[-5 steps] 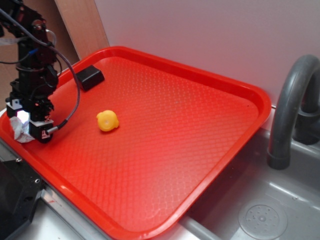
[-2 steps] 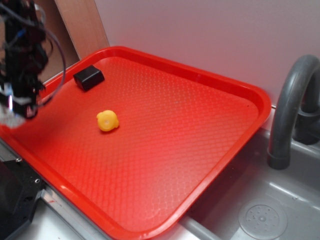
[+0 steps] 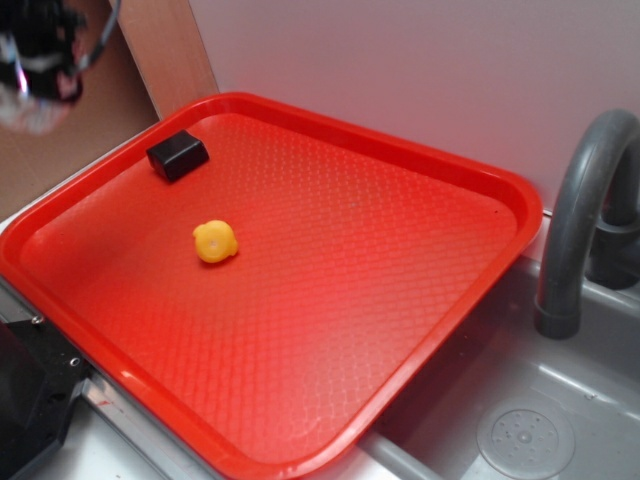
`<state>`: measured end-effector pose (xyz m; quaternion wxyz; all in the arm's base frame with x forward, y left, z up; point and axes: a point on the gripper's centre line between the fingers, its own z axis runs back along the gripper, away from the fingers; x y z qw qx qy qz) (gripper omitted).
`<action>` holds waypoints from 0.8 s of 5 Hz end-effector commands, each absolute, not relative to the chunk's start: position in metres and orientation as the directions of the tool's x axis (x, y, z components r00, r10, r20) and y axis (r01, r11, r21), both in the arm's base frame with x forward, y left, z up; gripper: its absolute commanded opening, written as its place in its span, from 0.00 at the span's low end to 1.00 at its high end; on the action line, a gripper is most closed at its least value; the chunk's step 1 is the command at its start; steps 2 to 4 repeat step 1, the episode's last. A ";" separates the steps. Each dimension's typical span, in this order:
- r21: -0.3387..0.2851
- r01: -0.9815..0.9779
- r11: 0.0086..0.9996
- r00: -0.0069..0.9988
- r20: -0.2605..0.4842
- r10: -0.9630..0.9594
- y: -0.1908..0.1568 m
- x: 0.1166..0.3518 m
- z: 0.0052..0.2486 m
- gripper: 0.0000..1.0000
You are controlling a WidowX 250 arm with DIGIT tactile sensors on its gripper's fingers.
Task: Grab the white paper.
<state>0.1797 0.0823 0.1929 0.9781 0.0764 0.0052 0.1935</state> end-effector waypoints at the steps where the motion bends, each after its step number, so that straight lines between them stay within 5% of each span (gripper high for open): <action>1: -0.067 -0.081 0.994 0.969 0.226 0.094 0.041 0.164 0.243 0.00; 4: -0.067 -0.081 0.994 0.969 0.226 0.094 0.041 0.164 0.243 0.00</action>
